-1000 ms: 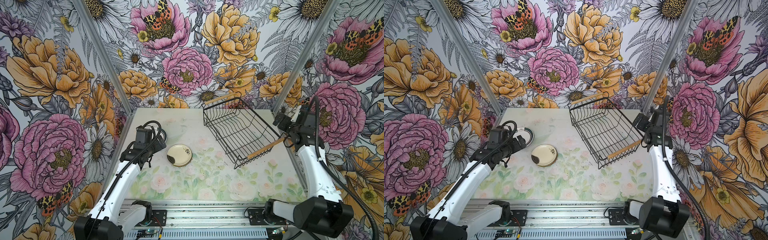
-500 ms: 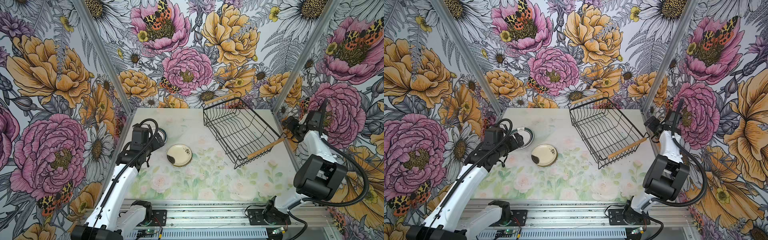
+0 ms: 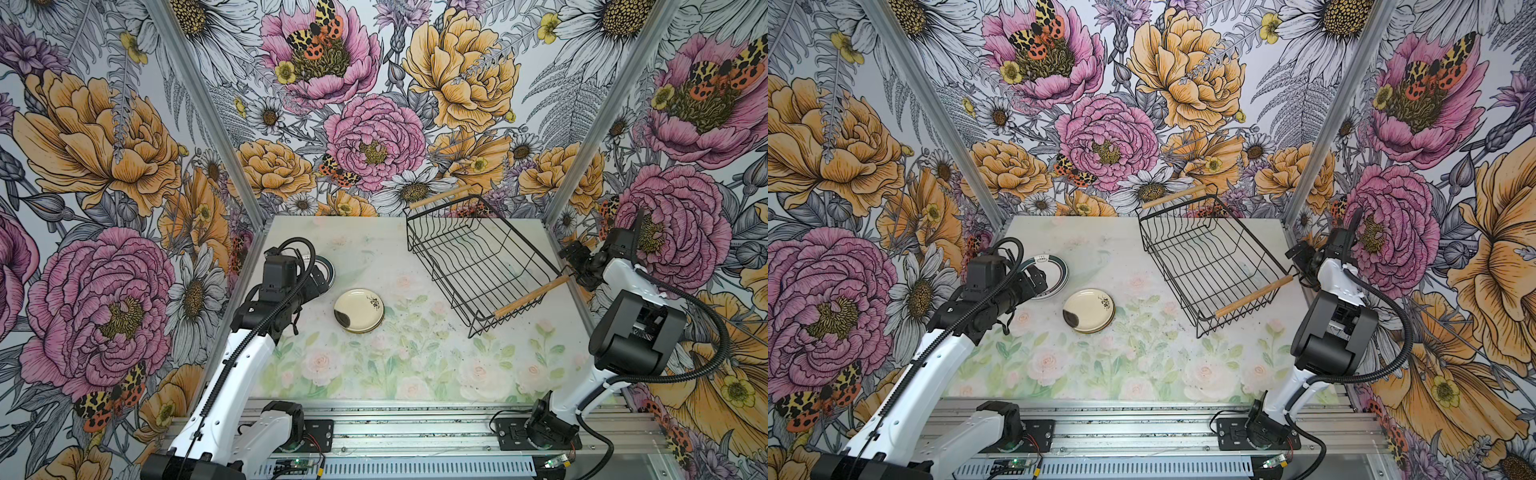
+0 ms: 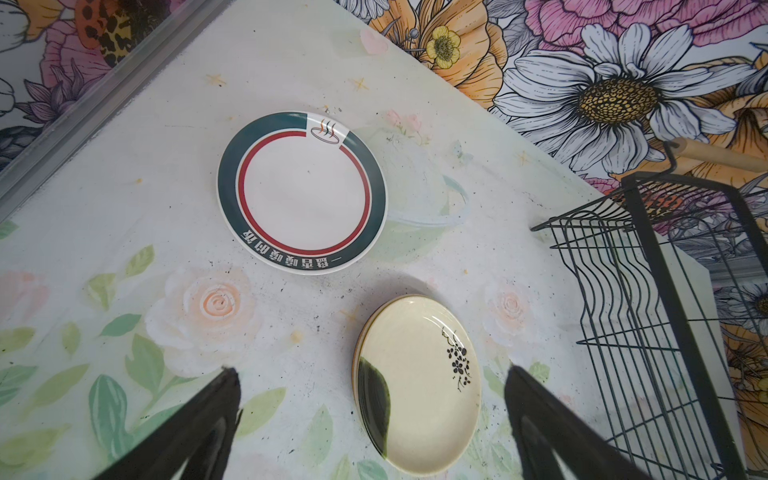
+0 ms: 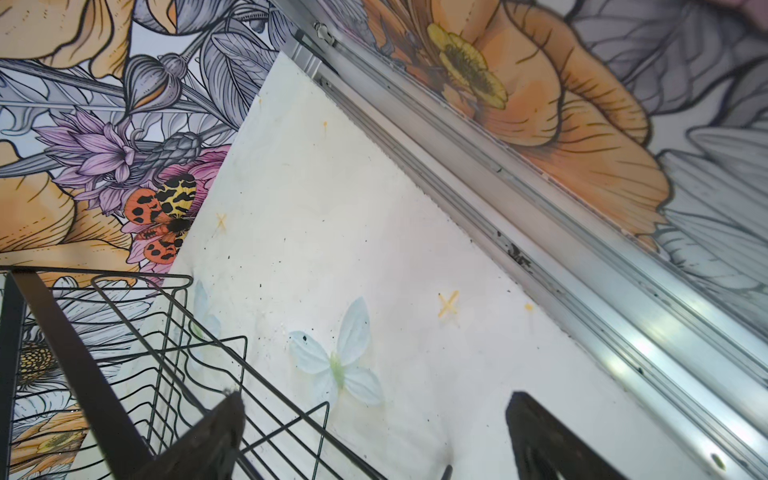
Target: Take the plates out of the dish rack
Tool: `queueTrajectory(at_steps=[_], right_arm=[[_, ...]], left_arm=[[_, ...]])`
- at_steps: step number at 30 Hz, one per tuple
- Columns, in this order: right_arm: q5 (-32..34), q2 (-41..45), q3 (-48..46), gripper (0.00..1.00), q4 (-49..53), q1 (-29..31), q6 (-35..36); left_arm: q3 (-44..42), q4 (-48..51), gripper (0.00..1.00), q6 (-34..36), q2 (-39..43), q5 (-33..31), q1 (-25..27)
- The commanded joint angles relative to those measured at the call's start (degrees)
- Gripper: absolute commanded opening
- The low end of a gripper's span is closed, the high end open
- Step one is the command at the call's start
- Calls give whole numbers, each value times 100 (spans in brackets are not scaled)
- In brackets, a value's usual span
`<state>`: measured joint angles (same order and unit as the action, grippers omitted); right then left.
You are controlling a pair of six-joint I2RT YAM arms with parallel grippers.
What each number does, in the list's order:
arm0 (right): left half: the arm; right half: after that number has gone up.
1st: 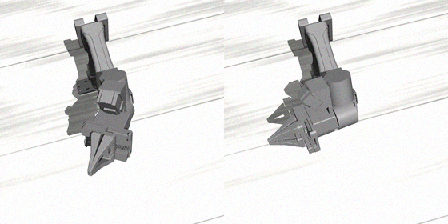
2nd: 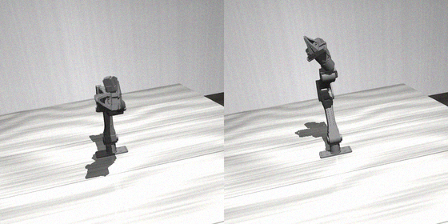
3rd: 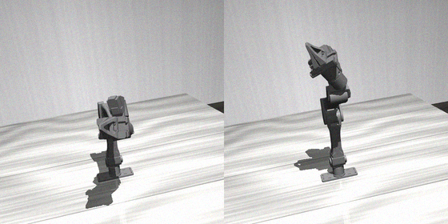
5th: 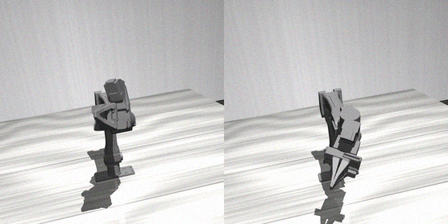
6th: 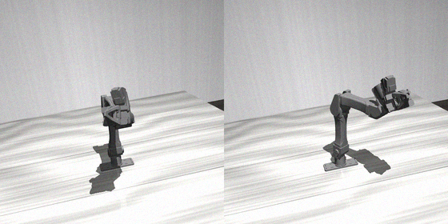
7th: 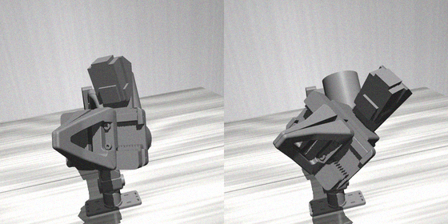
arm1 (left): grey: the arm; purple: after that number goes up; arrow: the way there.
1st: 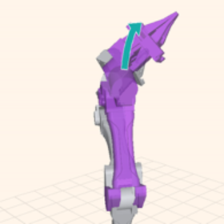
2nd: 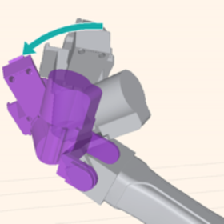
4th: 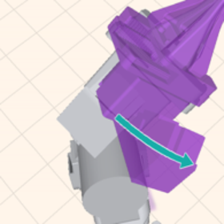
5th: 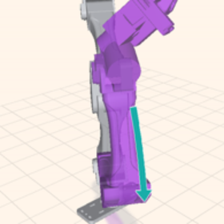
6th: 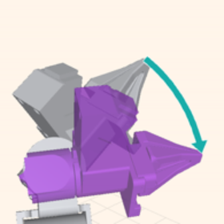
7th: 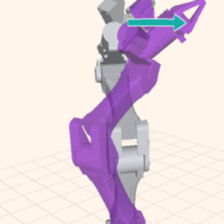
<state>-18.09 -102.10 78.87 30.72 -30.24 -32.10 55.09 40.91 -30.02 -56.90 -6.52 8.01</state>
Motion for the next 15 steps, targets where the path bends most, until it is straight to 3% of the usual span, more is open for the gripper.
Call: queueTrajectory(at_steps=[1,10,15], right_arm=[[31,-21,-106,99,65,152,123],[-48,179,-683,100,161,503,306],[33,718,-1226,100,171,841,336]], left_arm=[[91,-89,99,-40,-39,109,-28],[35,-126,99,-60,-94,-35,-28],[-54,-288,99,-78,-218,-145,-63]])
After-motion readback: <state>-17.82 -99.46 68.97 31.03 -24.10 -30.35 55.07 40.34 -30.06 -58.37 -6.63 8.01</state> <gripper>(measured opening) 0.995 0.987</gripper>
